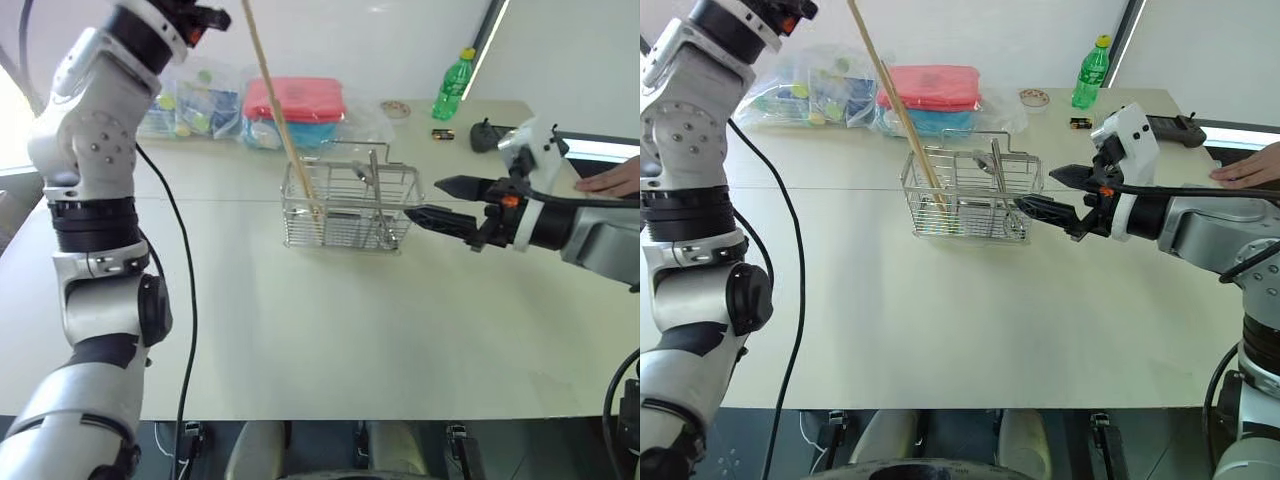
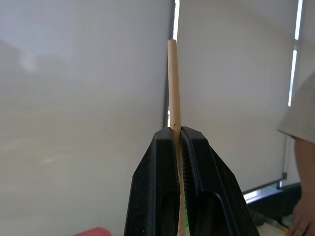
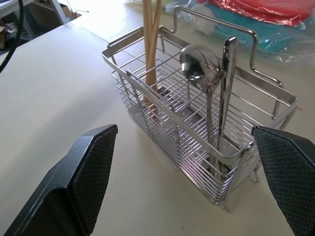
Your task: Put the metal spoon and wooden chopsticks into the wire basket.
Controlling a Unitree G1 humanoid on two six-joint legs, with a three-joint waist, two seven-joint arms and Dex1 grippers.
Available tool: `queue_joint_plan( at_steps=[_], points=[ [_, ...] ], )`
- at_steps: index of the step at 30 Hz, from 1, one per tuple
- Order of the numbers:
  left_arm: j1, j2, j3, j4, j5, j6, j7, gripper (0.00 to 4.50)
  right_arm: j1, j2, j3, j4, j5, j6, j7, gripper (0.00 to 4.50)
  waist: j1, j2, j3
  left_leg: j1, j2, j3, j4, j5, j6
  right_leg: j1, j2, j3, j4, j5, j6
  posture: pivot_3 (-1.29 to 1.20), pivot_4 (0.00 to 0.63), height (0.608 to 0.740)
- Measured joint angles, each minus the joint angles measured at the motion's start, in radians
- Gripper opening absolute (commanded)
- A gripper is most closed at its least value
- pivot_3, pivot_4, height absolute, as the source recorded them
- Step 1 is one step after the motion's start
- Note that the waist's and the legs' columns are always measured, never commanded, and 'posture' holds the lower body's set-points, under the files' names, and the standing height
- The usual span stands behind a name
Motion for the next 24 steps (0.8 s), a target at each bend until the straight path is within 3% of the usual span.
queue_joint_plan(
  at_steps=[6,11,21,24],
  points=[
    [-0.013,-0.063,-0.008,-0.069,-0.014,0.055,-0.018,0.05,0.015,0.000,-0.017,0.000,0.003,0.000,-0.026,4.50,0.000,0.000,0.000,0.000,0.000,0.000,0.000,0.000,0.001,0.000,0.000,0.000,0.001,0.000,0.000,0.00,0.150,0.699],
    [0.069,-0.105,-0.019,-0.120,-0.023,0.109,-0.026,0.05,0.026,0.000,-0.035,0.000,0.003,0.000,-0.040,4.50,-0.002,0.000,0.000,0.001,0.000,0.000,0.000,0.000,0.001,0.000,0.000,0.000,0.001,0.000,0.000,0.00,0.150,0.699],
    [0.192,-0.117,-0.063,-0.158,0.020,0.159,-0.017,0.05,0.040,0.000,-0.040,-0.003,0.003,0.000,-0.055,4.50,0.000,0.000,0.000,0.001,0.000,0.000,0.000,-0.001,0.001,0.000,0.001,0.000,0.001,0.000,0.000,0.00,0.150,0.699],
    [0.193,-0.101,-0.084,-0.159,0.042,0.162,-0.037,1.12,0.043,-0.003,-0.039,-0.006,0.002,0.000,-0.050,4.50,0.000,0.000,0.000,0.001,0.000,0.000,0.000,-0.001,0.002,0.000,0.001,0.000,0.001,0.000,0.000,0.00,0.150,0.699]
  ],
)
